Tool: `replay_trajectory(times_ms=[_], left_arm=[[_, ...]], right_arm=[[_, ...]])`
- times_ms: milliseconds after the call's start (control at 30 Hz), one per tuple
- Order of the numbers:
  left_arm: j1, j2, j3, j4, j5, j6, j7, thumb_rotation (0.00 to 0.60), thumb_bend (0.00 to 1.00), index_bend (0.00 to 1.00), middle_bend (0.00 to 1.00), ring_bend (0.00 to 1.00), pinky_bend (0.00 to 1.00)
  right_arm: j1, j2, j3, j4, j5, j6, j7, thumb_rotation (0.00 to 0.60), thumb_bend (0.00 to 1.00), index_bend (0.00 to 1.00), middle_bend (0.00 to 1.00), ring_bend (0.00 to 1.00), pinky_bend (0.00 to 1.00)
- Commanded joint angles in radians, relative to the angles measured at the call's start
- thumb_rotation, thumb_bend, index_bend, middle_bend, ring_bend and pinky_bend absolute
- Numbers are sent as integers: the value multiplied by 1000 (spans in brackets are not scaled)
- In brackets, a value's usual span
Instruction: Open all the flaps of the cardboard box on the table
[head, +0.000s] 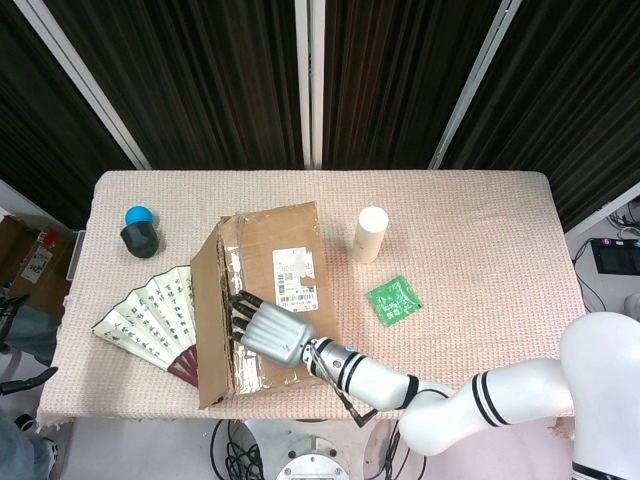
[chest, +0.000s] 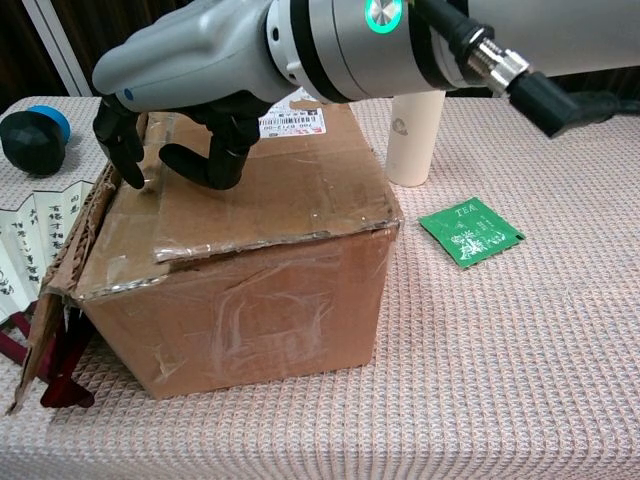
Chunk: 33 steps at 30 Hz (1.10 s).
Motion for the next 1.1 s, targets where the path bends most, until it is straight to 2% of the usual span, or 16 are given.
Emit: replay_trajectory(times_ms=[33,267,467,667,900,1100], left_arm=[[4,1,-3,5,-1,3,-7,476,0,76,128,75,150],[11,6,-7,11,0,3,-22,472,0,77,129,75,150],[14,3,-9,13,7,0,-30,472,0,78,128,75,150],[14,6,-13,13,6,-7,-38,475,0,79,129,75,151],[7,12,-18,3,14,-14,-38,473,0,80,129,75,150],[3,13,-22,-4,14,-22,-35,472,0,82,129,75,150]], right_arm=[[8,-11,-11,10,-10,4,19,600,727,321,197,0,0],[22,-4,-32,8,-13,8,55,600,755,338,223,0,0],[31,26,-50,-1,-12,7,80,600,774,495,322,0,0],[26,65,-50,-27,-35,39,101,600,783,563,379,0,0],[5,132,-43,-75,-72,80,128,600,788,579,403,0,0],[-45,230,-41,-142,-137,114,170,600,794,574,387,0,0]])
